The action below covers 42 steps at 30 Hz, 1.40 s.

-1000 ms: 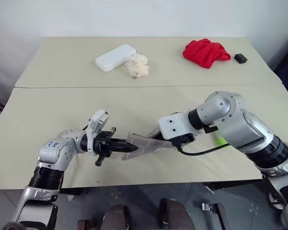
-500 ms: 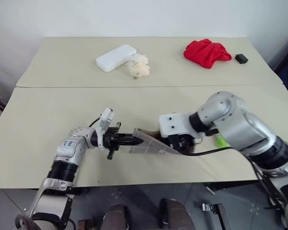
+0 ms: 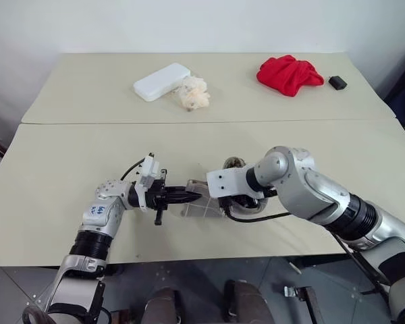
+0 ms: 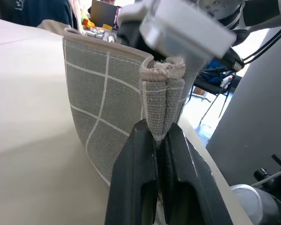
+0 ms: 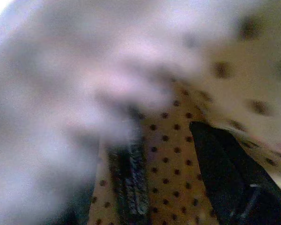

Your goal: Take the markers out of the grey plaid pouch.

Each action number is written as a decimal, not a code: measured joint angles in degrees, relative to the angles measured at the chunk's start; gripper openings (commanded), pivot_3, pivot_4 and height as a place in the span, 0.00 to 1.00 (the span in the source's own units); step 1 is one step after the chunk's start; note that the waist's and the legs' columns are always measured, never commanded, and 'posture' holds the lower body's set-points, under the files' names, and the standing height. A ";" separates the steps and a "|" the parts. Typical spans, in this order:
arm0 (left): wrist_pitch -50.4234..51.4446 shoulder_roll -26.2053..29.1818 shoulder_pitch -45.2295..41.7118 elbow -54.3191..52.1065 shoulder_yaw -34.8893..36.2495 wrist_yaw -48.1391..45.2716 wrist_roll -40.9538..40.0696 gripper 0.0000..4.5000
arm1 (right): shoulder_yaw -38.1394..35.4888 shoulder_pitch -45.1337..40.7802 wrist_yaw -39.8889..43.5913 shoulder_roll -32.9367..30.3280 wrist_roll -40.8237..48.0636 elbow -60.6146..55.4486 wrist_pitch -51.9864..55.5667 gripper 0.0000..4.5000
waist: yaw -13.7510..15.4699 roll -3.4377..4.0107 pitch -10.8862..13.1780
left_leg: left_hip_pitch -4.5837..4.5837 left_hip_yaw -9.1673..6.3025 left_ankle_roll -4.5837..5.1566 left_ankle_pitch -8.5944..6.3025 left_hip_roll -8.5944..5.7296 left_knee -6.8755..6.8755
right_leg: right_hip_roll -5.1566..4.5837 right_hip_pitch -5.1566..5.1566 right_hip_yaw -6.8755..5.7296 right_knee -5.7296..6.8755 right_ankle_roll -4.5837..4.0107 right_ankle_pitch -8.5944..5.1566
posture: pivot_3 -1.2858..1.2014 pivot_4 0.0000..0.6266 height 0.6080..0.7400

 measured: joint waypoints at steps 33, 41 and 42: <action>3.16 1.88 4.15 -9.09 0.21 1.44 -0.49 0.00 | -10.61 6.65 5.91 -3.09 5.46 -4.70 -8.62 0.12 | 0.07 -0.21 -0.14 | 0.18 0.01 -0.01 0.00 0.02 -0.01 | -0.01 0.10 0.04 0.09 -0.05 -0.02 | 0.52 0.24 1.00; 3.52 3.29 4.93 -11.43 0.20 1.10 -0.66 0.00 | -13.66 5.79 6.08 -3.41 11.02 -6.14 -5.46 0.12 | 0.15 -0.21 -0.14 | 0.16 0.01 0.00 0.00 0.02 -0.02 | -0.01 0.09 0.04 0.07 -0.05 -0.02 | 0.52 0.24 1.00; 3.62 3.30 5.07 -11.64 0.20 1.13 -0.72 0.00 | -14.11 5.76 6.04 -3.43 11.78 -6.36 -4.92 0.12 | 0.15 -0.21 -0.14 | 0.16 0.01 0.00 0.00 0.02 -0.02 | -0.01 0.09 0.04 0.07 -0.05 -0.02 | 0.52 0.24 1.00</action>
